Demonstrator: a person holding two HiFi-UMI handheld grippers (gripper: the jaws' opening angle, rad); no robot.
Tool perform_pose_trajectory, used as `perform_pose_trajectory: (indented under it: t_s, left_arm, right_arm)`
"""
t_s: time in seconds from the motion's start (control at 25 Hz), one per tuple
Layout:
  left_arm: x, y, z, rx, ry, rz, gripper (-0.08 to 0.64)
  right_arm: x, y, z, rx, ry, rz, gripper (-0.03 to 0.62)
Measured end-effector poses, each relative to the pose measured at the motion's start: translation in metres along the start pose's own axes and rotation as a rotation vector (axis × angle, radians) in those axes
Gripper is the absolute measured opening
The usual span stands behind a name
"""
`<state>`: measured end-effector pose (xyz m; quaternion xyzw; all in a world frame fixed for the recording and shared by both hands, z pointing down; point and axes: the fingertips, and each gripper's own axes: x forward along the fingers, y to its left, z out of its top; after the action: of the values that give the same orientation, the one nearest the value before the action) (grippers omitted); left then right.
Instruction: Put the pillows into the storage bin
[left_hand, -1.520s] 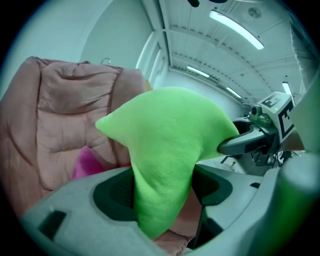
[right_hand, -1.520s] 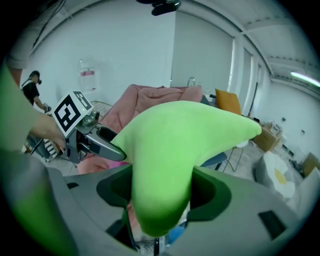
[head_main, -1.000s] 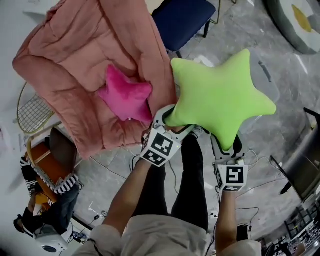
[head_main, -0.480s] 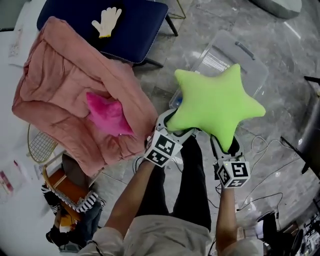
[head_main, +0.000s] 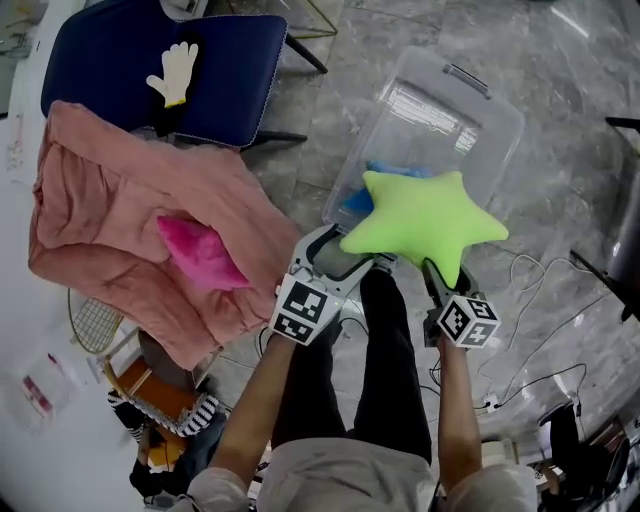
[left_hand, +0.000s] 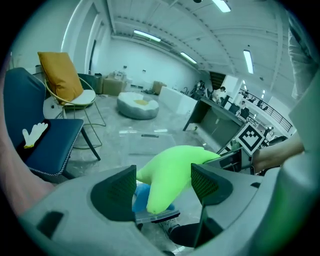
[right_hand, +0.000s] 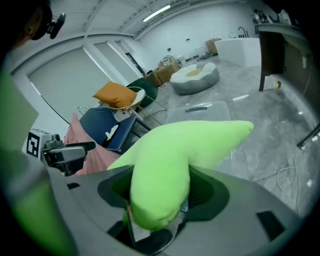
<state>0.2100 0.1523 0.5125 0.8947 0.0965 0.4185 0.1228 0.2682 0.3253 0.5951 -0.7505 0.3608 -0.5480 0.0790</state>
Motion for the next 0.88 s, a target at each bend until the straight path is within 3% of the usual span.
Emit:
perform_pose_trajectory:
  t_s: [0.2, 0.44, 0.68, 0.88]
  left_arm:
    - [0.011, -0.004, -0.005, -0.065, 0.004, -0.007, 0.333]
    - [0.009, 0.004, -0.012, -0.061, 0.021, 0.005, 0.333]
    - [-0.025, 0.013, -0.015, -0.162, 0.009, 0.071, 0.333]
    - [-0.034, 0.007, -0.036, -0.259, 0.024, 0.074, 0.328]
  right_arm:
    - [0.041, -0.026, 0.002, 0.039, 0.052, -0.009, 0.272]
    - [0.108, -0.052, 0.023, 0.033, 0.081, -0.059, 0.273]
    - [0.171, -0.078, 0.038, 0.176, 0.093, -0.106, 0.275]
    - [0.214, -0.092, 0.03, 0.206, 0.112, -0.139, 0.276]
